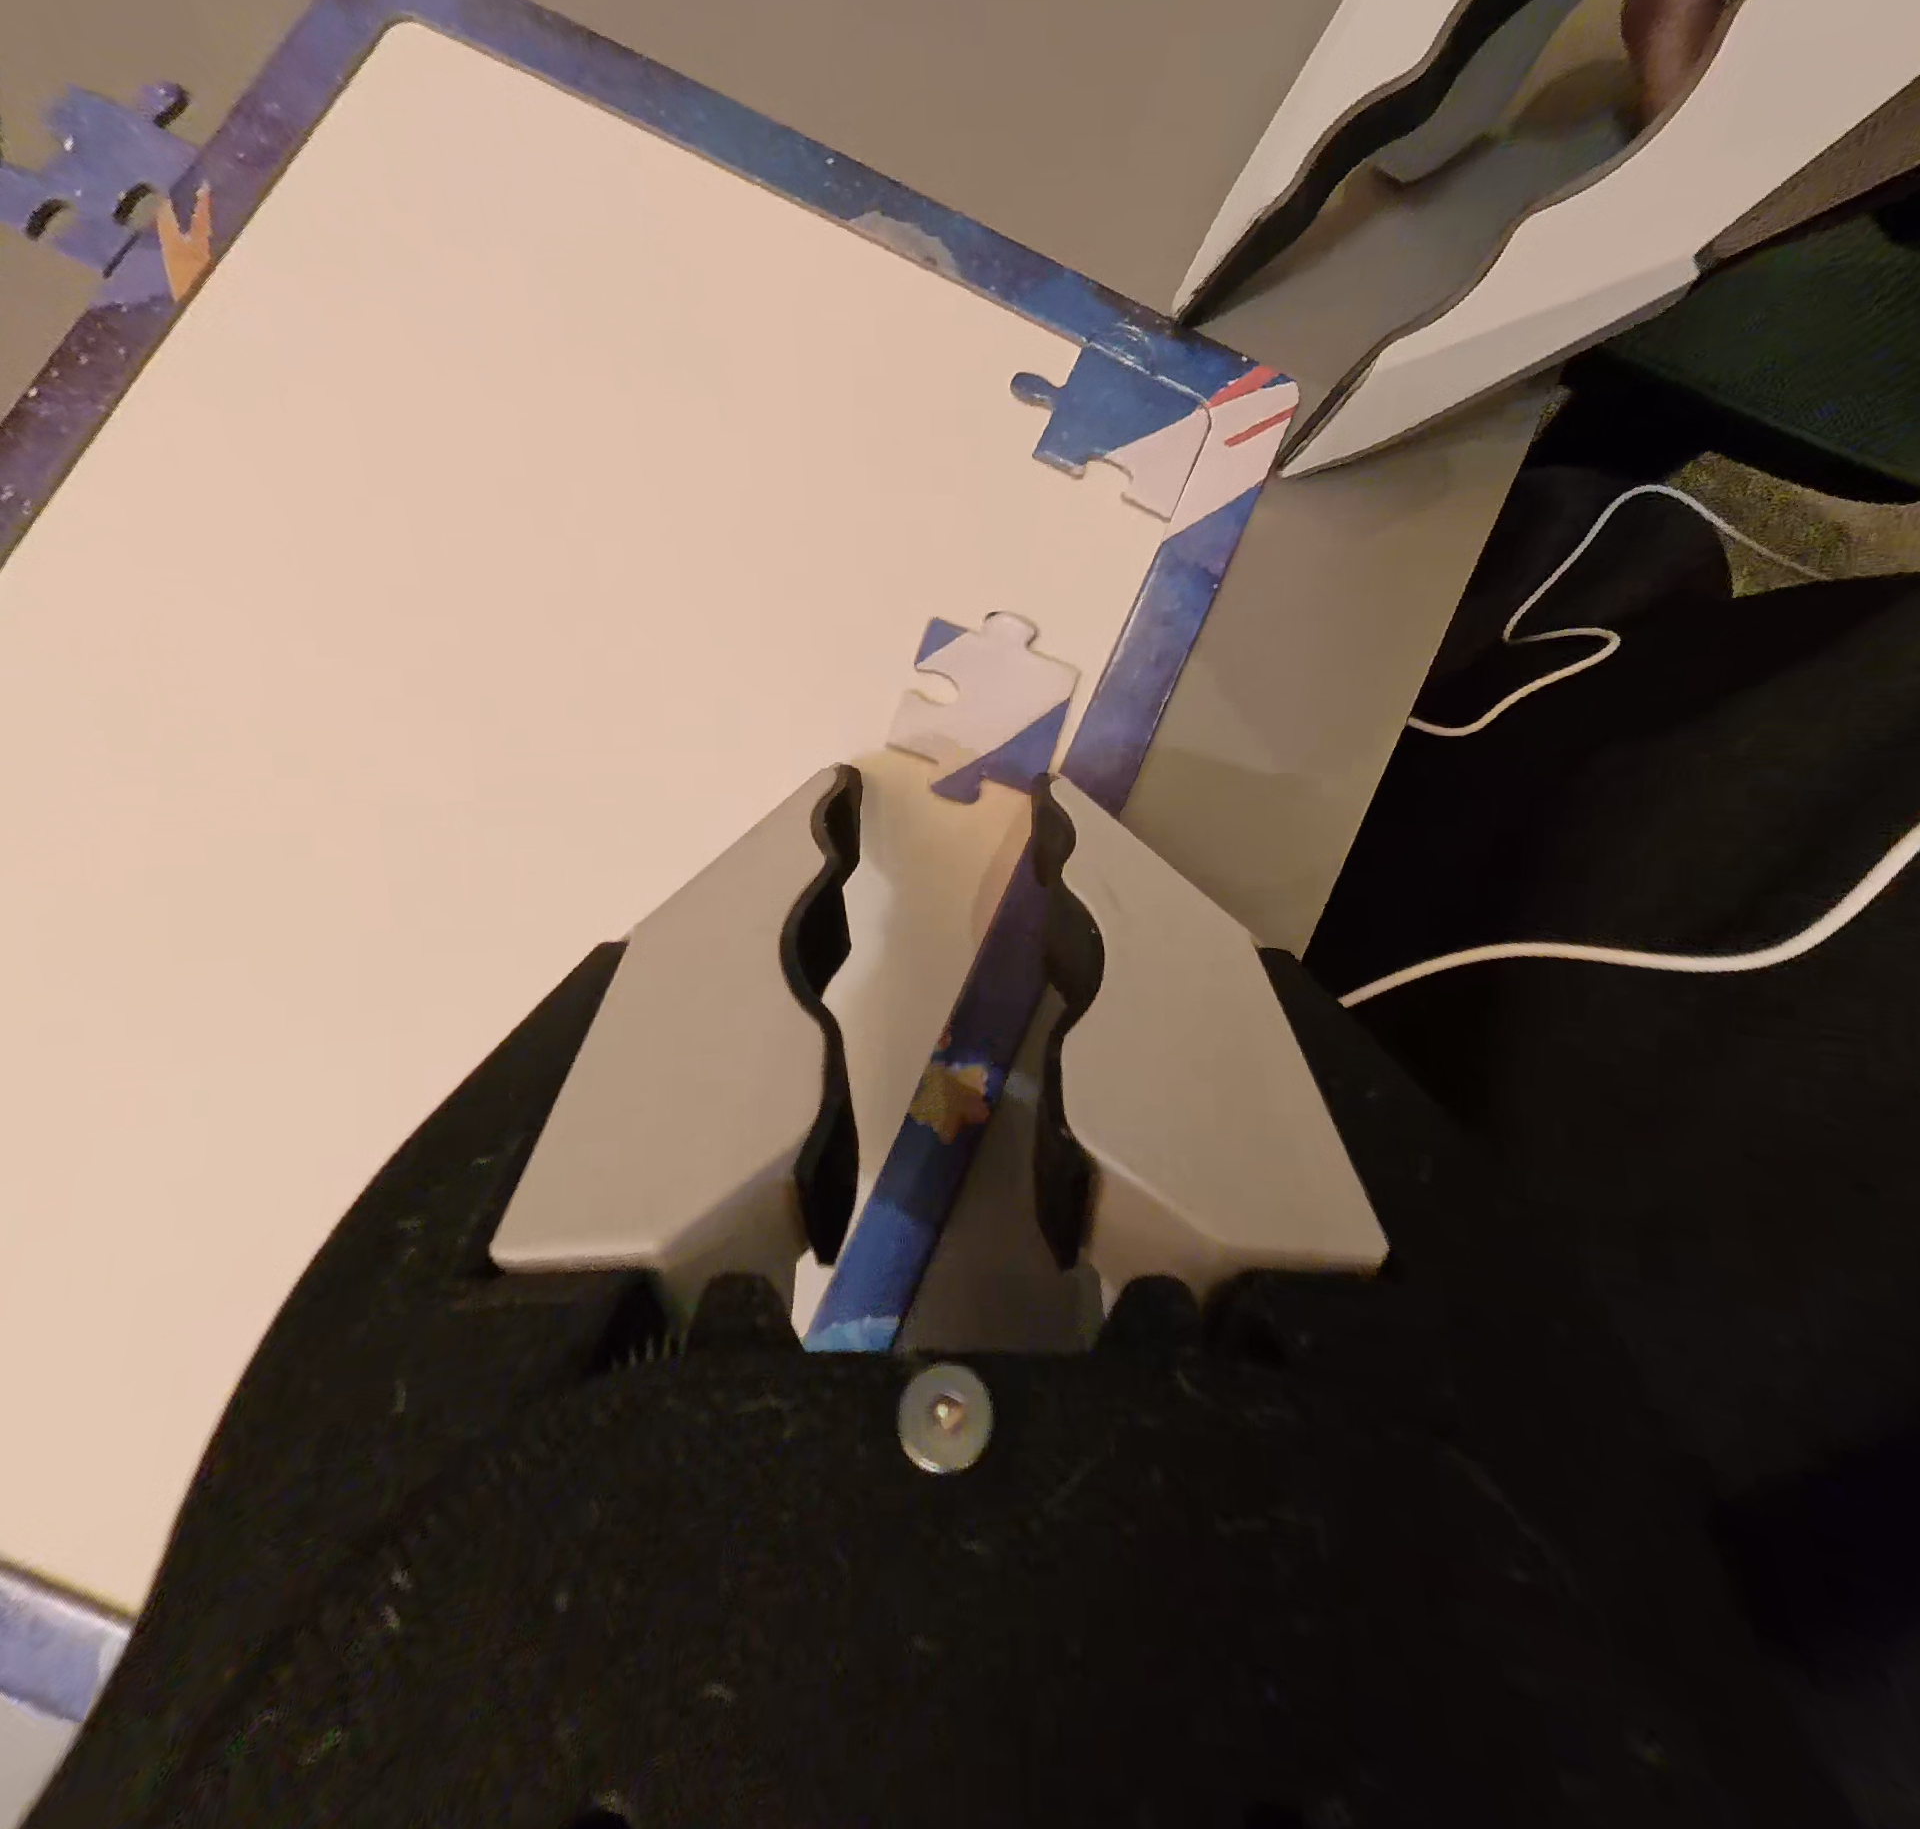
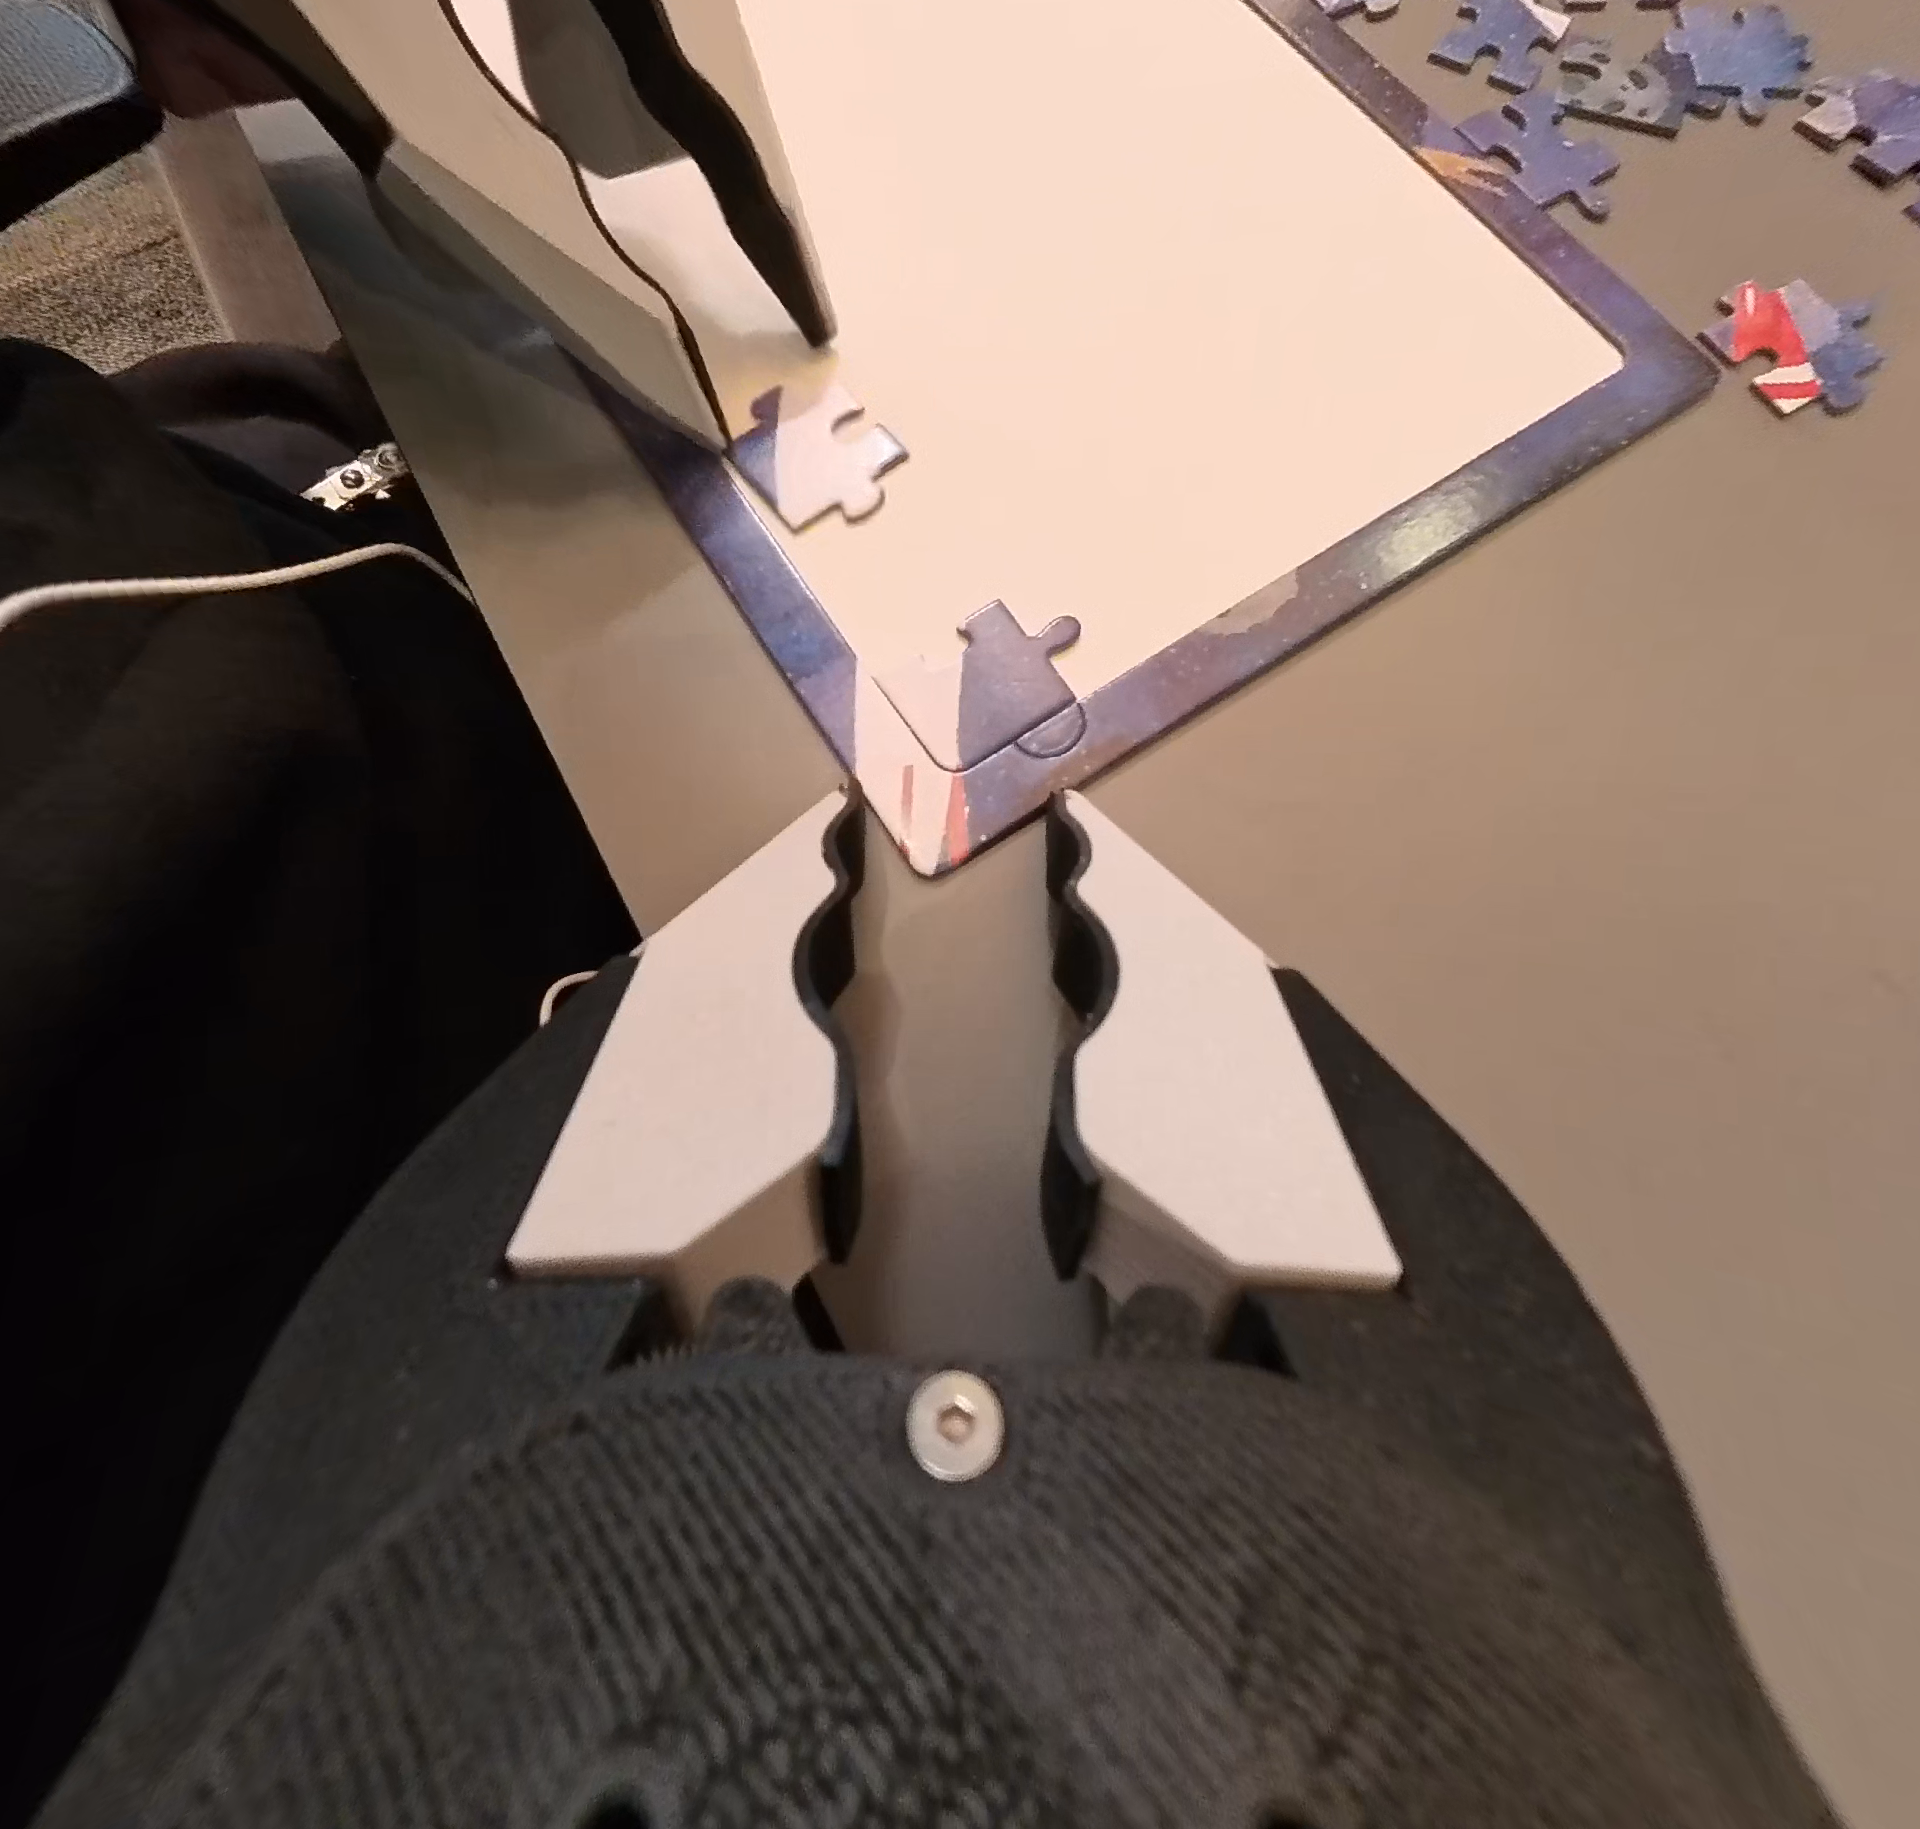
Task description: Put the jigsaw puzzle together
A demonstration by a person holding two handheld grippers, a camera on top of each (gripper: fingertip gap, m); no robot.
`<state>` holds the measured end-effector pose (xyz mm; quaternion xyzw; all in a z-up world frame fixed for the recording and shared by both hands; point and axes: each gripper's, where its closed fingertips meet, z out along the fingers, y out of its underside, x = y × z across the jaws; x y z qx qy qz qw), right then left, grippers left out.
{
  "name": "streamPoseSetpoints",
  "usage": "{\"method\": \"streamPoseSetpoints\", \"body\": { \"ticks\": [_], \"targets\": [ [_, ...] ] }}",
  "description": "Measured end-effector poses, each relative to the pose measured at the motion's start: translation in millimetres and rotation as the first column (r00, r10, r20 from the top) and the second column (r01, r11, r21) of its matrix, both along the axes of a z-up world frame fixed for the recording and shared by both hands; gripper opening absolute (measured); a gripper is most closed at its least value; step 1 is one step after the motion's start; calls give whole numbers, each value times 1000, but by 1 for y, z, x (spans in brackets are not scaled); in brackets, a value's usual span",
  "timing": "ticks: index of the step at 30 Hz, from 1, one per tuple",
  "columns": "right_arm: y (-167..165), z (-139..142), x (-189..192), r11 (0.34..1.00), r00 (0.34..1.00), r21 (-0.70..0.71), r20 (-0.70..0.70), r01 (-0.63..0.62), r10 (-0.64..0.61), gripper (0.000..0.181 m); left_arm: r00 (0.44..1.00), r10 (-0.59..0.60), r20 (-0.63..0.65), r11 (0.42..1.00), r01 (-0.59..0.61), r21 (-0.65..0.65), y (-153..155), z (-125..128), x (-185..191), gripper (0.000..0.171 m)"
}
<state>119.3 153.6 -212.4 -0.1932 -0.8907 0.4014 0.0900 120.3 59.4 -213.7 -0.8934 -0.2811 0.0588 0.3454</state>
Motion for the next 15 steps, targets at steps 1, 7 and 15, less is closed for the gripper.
{"method": "streamPoseSetpoints", "body": {
  "ticks": [1,7,15],
  "targets": [
    [0,0,0,1000,1000,2,0,-1,1,34,1000,-16,-1,1000,16,1,4,0,1,33],
    [0,0,0,1000,1000,6,-1,1,-1,34,998,-59,-26,998,59,3,20,0,-4,32],
    [0,0,-1,1000,1000,6,0,1,-1,35,976,-153,-157,986,140,-88,21,1,-11,40]
  ]
}}
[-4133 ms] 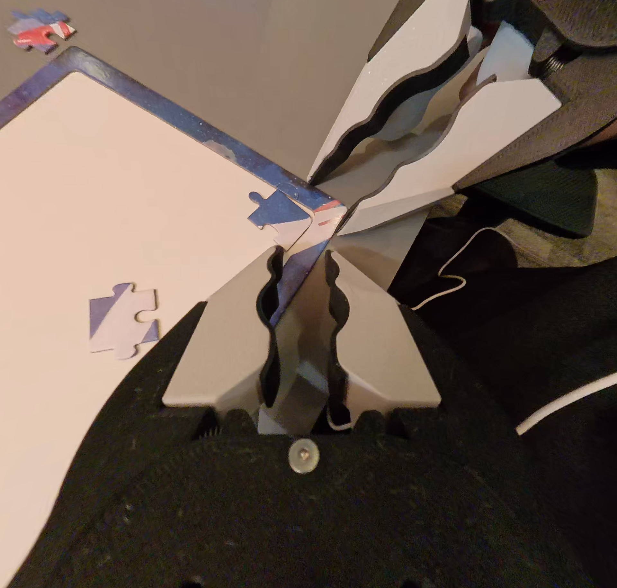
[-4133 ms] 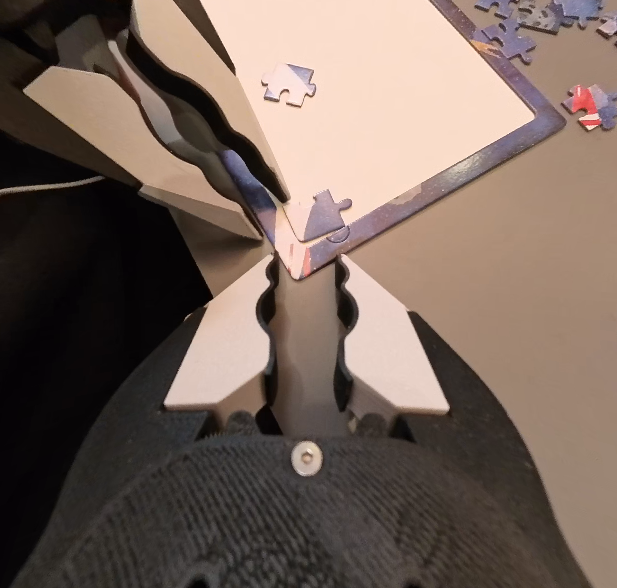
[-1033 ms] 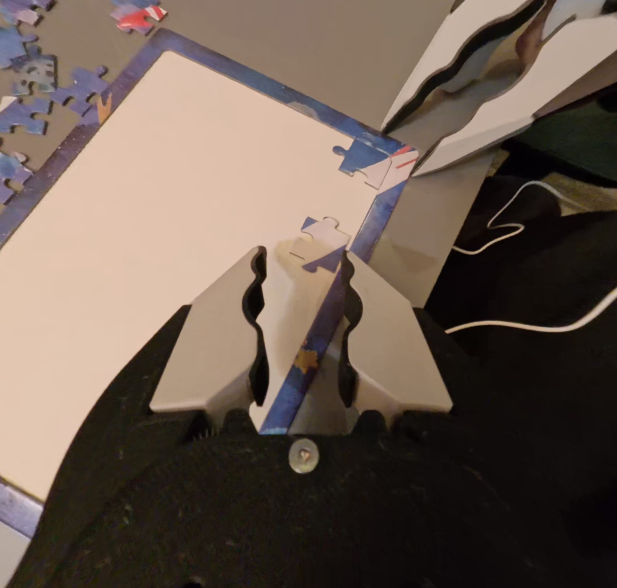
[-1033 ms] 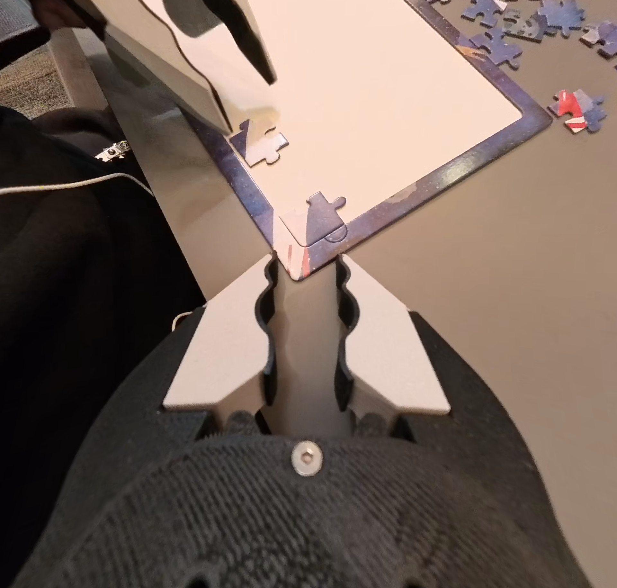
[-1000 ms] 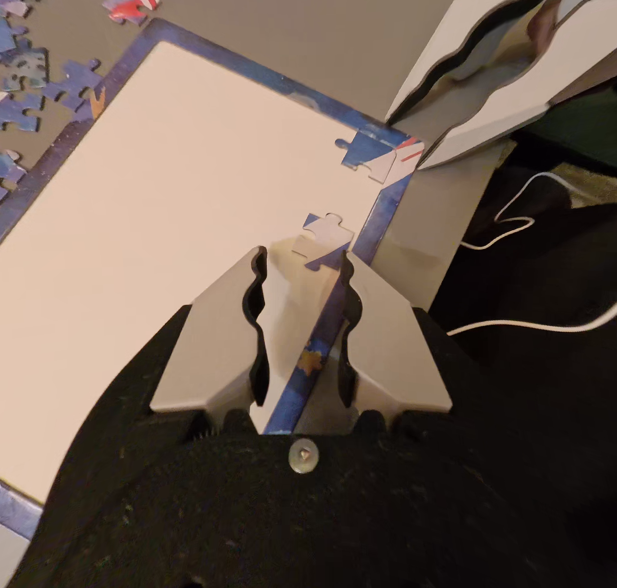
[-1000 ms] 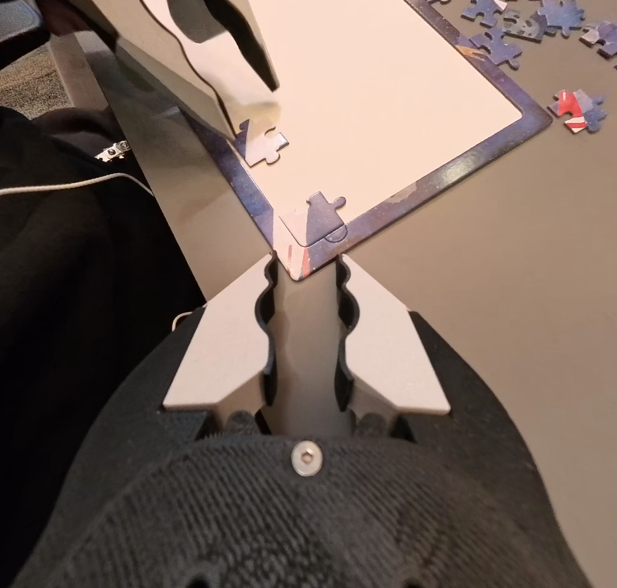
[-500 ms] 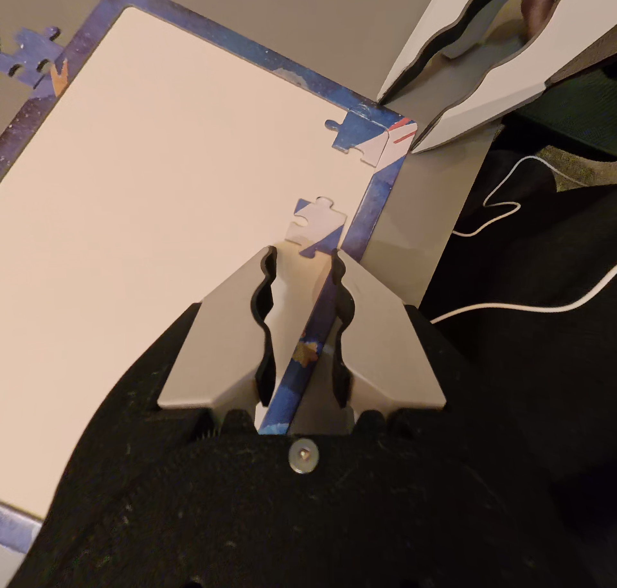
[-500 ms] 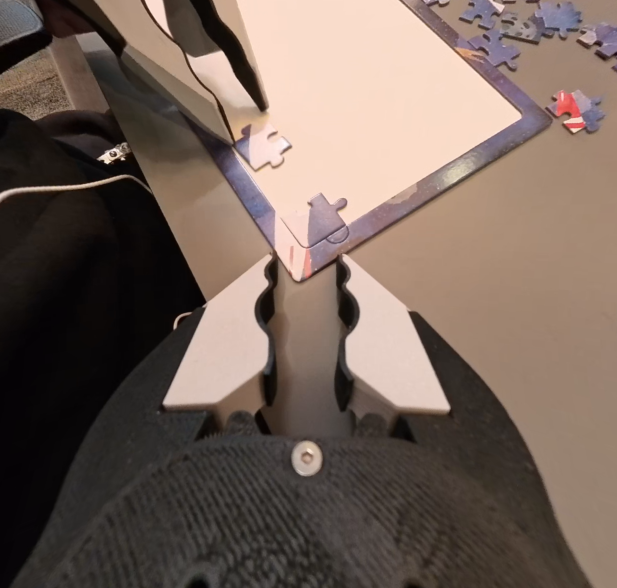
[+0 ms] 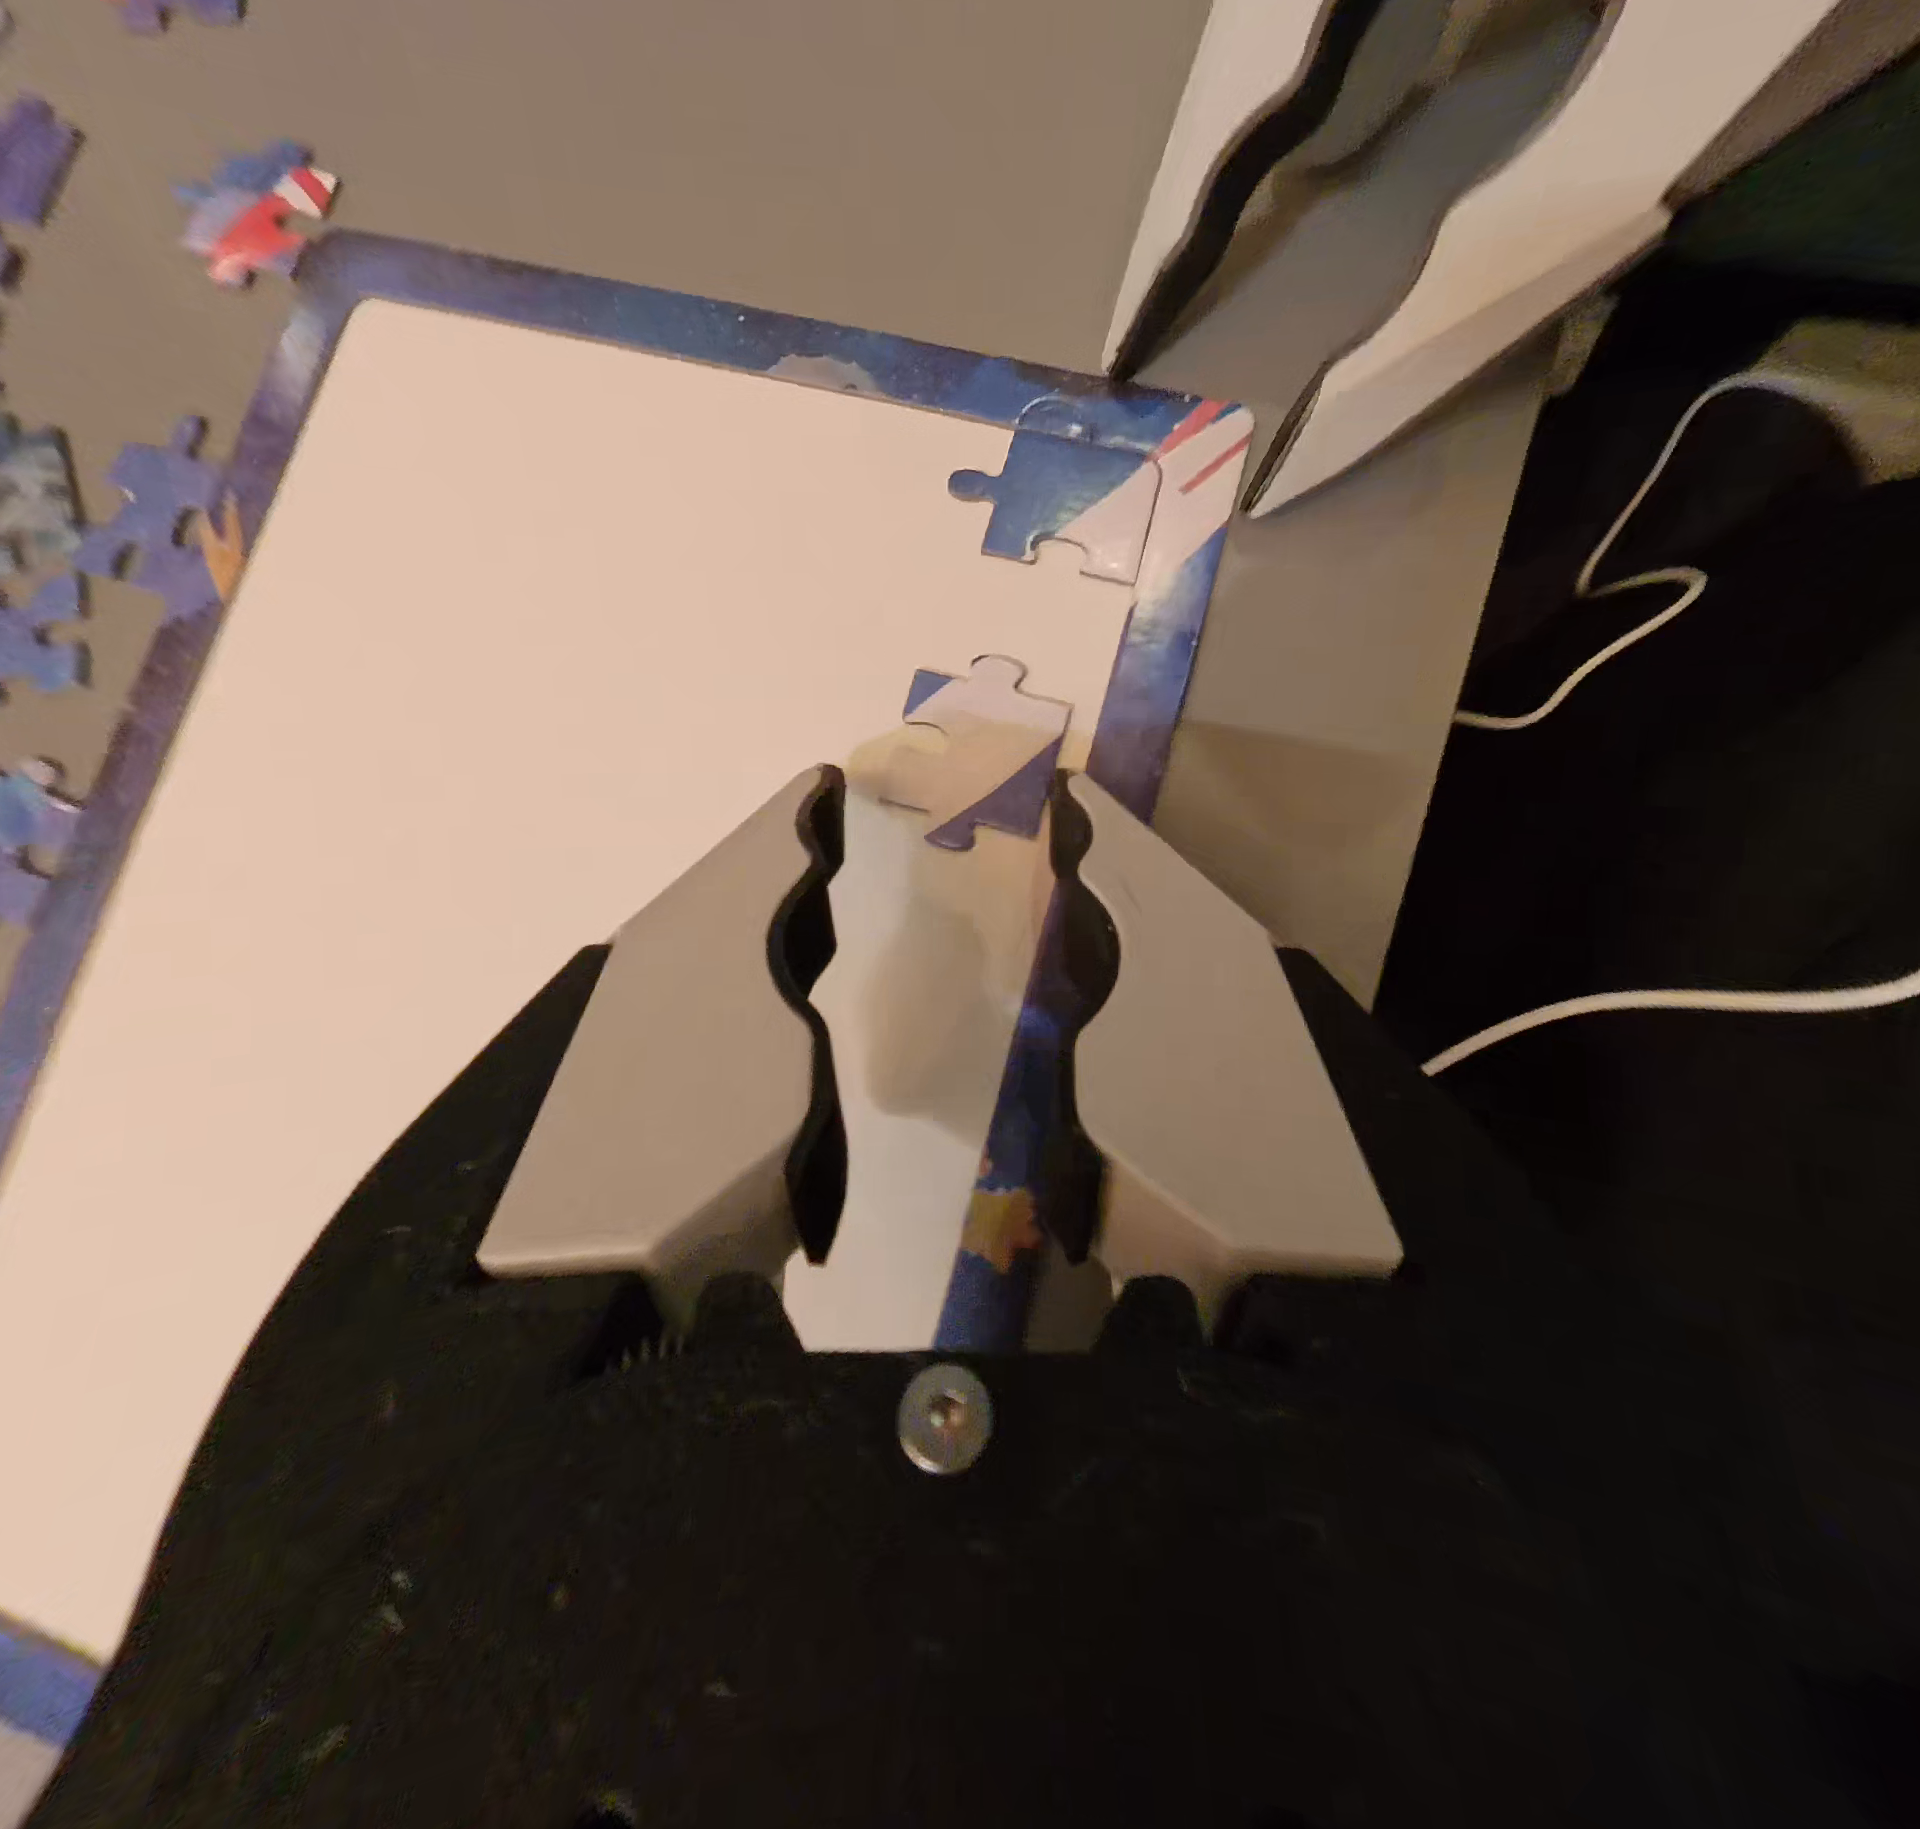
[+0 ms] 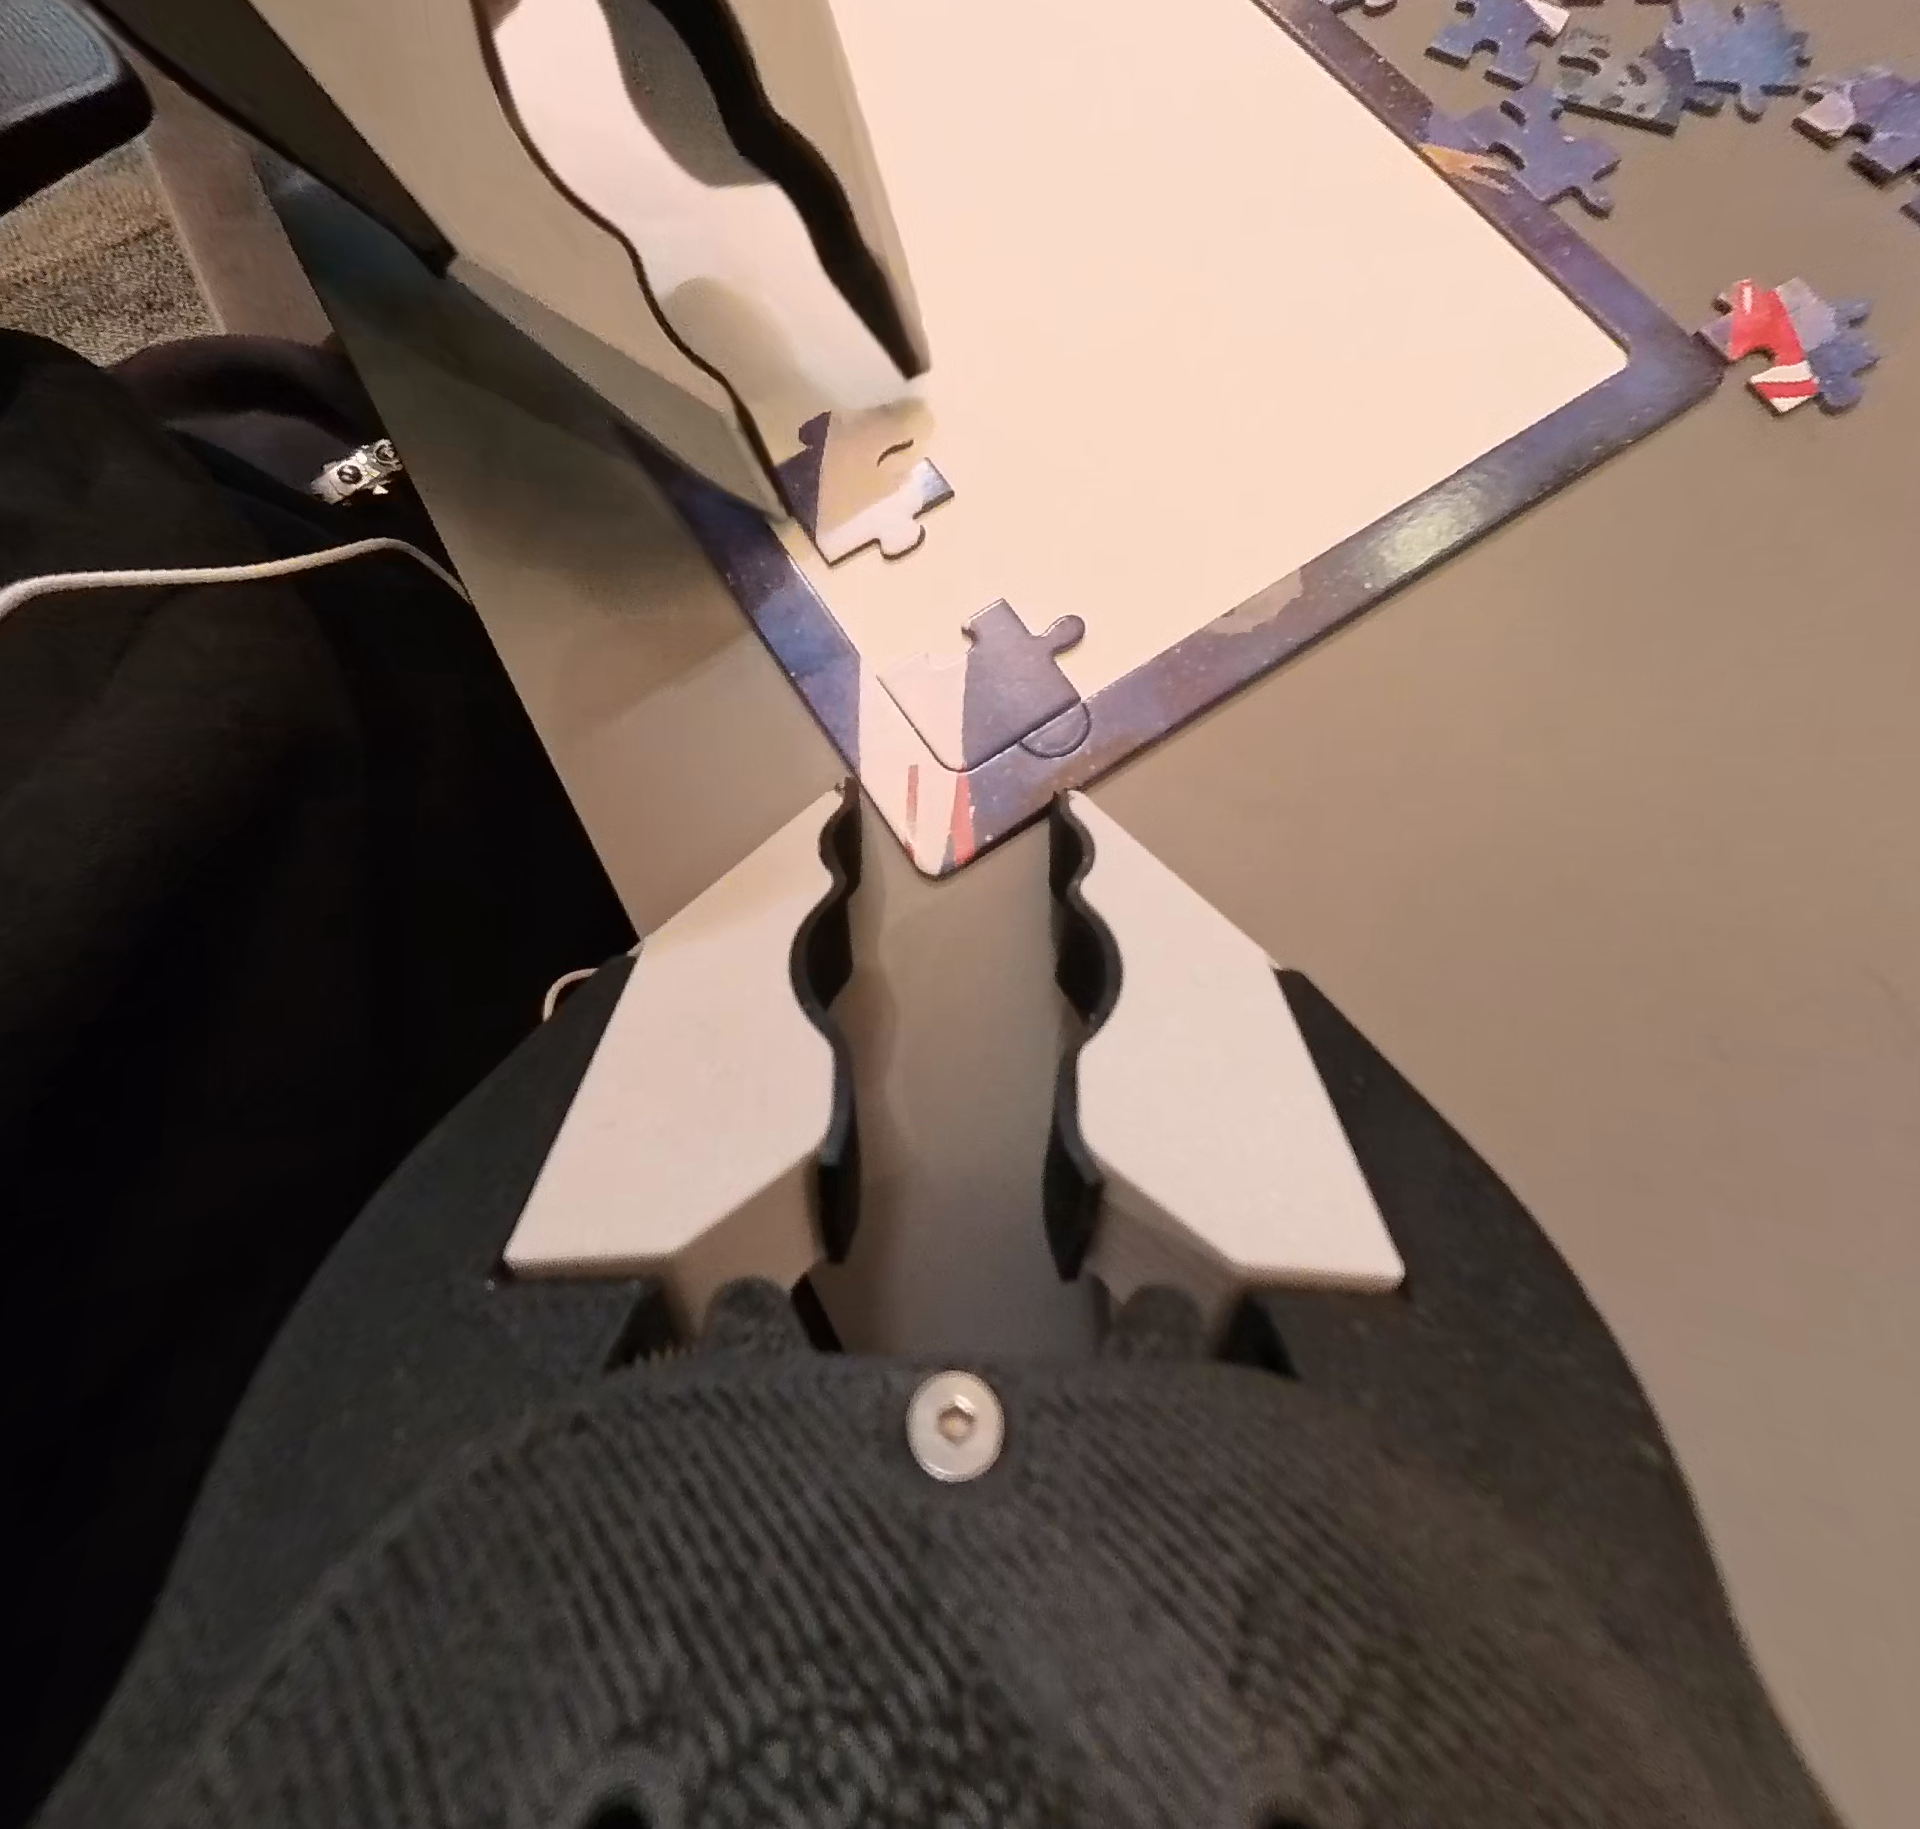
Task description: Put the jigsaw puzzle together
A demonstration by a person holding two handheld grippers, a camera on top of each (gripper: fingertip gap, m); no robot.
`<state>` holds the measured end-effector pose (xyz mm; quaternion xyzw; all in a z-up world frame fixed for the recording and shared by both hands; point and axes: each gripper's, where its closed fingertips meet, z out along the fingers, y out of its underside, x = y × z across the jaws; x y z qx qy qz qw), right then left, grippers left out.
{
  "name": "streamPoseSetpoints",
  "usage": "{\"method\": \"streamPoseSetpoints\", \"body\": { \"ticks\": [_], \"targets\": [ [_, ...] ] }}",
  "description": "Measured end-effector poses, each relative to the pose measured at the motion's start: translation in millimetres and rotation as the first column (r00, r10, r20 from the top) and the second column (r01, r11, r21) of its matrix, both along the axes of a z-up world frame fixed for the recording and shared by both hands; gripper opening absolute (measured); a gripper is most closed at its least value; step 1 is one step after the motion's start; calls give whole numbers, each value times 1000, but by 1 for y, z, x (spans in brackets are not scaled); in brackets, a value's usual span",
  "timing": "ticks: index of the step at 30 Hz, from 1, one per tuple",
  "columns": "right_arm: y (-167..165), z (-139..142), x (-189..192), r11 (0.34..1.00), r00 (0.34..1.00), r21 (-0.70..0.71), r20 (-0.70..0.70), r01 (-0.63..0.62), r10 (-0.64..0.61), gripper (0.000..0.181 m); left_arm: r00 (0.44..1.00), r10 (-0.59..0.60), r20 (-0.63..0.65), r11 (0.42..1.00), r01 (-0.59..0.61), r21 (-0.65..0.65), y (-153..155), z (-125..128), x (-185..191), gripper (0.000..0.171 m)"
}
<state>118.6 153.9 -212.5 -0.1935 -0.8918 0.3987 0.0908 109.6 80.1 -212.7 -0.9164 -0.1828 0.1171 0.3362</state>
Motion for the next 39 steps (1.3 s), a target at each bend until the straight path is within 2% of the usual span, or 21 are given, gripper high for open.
{"method": "streamPoseSetpoints", "body": {
  "ticks": [3,10,14,20,31,39],
  "targets": [
    [0,0,0,1000,1000,-2,-1,0,0,35,998,-59,-23,998,59,-22,0,1,-2,44],
    [1,0,0,1000,1000,3,3,-1,1,35,971,-179,159,984,175,37,3,-2,-2,42],
    [1,0,0,1000,1000,0,7,-2,2,35,973,-203,105,979,205,-3,1,-3,-6,32],
    [2,0,0,1000,1000,-11,5,-4,4,34,970,-216,108,976,215,20,4,-1,-1,32],
    [2,0,0,1000,1000,-8,5,-2,2,34,968,-224,113,975,221,35,33,-1,9,32],
    [2,0,0,1000,1000,-6,5,-3,3,34,975,-194,111,981,194,19,34,-1,8,32]
  ]
}}
